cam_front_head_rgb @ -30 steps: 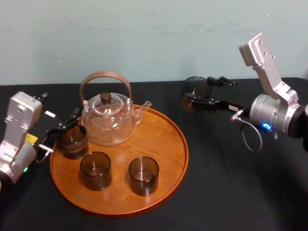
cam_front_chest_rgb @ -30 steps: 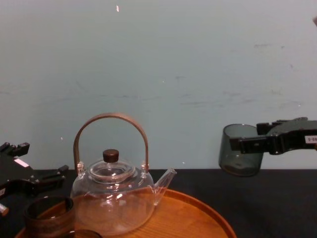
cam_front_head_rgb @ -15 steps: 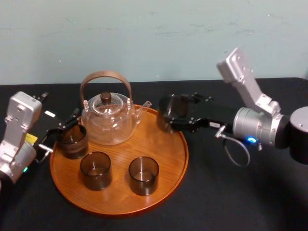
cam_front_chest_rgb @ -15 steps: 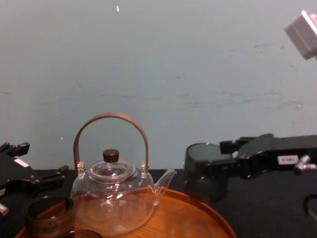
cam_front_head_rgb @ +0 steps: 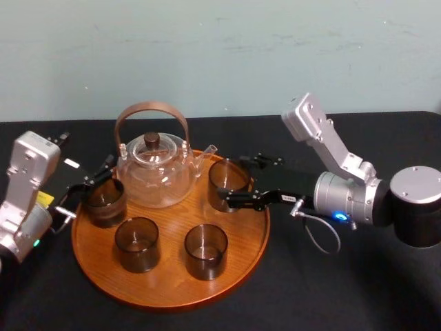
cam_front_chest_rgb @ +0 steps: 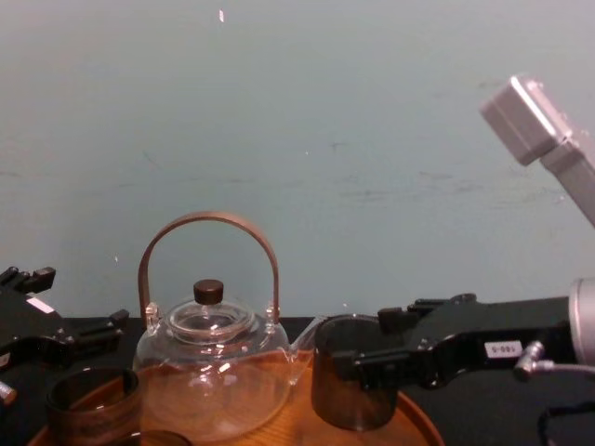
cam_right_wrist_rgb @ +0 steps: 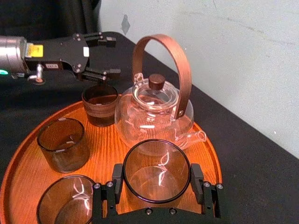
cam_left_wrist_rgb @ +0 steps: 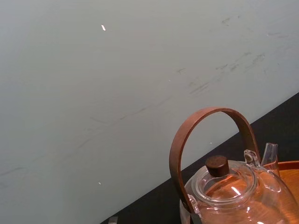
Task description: Pick up the glass from the table and place it on the tray.
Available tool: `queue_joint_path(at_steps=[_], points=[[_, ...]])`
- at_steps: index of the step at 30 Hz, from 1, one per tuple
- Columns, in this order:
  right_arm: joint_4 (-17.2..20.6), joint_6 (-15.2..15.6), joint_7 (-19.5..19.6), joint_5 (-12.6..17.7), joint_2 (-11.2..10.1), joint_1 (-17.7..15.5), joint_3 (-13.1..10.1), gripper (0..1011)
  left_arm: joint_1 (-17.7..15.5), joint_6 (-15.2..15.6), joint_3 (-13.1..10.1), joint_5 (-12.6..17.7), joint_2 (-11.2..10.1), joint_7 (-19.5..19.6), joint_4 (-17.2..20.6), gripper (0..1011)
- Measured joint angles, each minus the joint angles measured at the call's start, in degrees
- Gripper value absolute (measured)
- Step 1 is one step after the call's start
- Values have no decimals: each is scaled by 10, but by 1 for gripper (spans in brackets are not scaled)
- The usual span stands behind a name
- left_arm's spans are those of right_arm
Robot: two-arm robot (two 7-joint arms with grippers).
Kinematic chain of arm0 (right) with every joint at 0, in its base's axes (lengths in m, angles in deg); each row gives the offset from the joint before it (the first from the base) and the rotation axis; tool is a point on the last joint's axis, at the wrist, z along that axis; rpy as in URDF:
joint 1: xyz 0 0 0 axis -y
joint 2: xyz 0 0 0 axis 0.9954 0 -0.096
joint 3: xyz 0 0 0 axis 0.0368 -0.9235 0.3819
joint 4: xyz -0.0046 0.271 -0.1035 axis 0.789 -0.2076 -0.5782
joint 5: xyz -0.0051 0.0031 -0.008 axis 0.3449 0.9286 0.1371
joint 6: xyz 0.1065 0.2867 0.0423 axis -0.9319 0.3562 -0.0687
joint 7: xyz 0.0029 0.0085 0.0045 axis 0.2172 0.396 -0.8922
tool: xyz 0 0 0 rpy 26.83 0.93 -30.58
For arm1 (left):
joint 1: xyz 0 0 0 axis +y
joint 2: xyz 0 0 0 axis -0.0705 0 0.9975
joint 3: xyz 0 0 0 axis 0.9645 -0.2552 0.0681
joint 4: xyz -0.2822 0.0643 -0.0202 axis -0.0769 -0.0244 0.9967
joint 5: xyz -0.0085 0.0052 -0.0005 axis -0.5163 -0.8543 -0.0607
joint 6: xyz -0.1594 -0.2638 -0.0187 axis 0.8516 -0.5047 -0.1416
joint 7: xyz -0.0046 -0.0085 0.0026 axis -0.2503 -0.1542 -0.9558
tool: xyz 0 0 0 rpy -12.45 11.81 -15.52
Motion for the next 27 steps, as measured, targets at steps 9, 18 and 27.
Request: queue_joint_path(at_steps=[9, 18, 27], points=[[-34, -4, 4, -11, 13, 8, 14, 886, 0, 0, 0, 0, 0, 0, 0, 1001], [-57, -4, 5, -16, 24, 12, 18, 886, 0, 0, 0, 0, 0, 0, 0, 1001], [-67, -2, 7, -18, 30, 12, 18, 886, 0, 0, 0, 0, 0, 0, 0, 1001]])
